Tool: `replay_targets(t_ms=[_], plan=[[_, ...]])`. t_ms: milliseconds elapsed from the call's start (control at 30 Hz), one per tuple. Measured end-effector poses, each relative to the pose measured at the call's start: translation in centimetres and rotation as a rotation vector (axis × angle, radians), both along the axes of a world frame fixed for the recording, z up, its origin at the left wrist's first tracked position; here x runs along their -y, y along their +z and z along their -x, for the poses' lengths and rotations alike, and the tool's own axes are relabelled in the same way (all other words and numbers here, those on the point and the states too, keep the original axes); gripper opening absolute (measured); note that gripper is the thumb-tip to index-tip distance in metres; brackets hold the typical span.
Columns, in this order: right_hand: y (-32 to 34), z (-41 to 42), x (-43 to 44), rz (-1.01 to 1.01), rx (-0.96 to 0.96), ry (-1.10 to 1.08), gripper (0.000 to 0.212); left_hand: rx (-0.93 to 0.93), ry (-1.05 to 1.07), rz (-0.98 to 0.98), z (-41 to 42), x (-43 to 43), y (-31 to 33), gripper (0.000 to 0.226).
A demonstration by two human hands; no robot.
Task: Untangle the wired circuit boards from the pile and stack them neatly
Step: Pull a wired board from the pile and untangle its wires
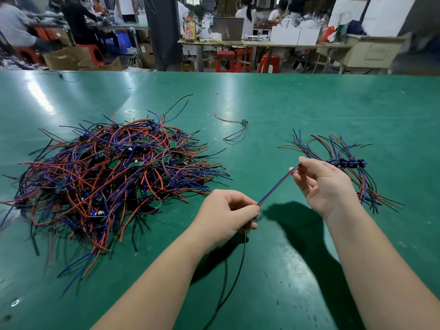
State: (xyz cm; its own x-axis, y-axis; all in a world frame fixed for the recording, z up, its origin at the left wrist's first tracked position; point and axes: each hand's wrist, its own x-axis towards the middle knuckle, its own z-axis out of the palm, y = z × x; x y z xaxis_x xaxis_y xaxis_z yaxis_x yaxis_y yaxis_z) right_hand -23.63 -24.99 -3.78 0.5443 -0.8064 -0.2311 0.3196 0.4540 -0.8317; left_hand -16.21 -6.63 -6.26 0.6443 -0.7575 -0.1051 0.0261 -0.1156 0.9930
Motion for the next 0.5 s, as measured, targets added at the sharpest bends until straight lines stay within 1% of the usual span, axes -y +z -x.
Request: replay_targets(t_ms=[67, 133, 200, 233, 300, 367, 400, 433, 500], plan=[[-0.1, -0.2, 0.1, -0.038, 0.009, -0.012, 0.018, -0.025, -0.021, 0.007, 0.1, -0.1, 0.2, 0.011], [-0.1, -0.3, 0.2, -0.074, 0.021, 0.008, 0.031, -0.038, -0.021, 0.013, 0.2, -0.2, 0.4, 0.012], [0.1, -0.3, 0.3, -0.113, 0.02, 0.082, 0.041, -0.074, 0.007, 0.044, 0.2, -0.3, 0.7, 0.012], [0.1, -0.2, 0.1, -0.128, 0.006, 0.132, 0.042, -0.098, 0.028, 0.069, 0.3, -0.3, 0.9, 0.012], [0.1, -0.2, -0.4, -0.117, -0.08, 0.258, 0.034, -0.137, 0.081, 0.116, 0.3, -0.2, 1.3, 0.012], [-0.1, -0.2, -1.4, -0.013, -0.192, 0.44, 0.023, -0.178, 0.127, 0.151, 0.3, -0.1, 1.5, 0.013], [-0.2, -0.2, -1.9, 0.051, -0.22, 0.549, 0.019, -0.191, 0.139, 0.16, 0.2, -0.2, 1.6, 0.014], [-0.3, -0.2, -2.5, 0.103, -0.223, 0.654, 0.019, -0.19, 0.145, 0.161, 0.2, -0.2, 1.7, 0.015], [-0.4, -0.3, -3.4, 0.138, -0.204, 0.782, 0.03, -0.168, 0.142, 0.147, 0.3, -0.3, 1.7, 0.017]])
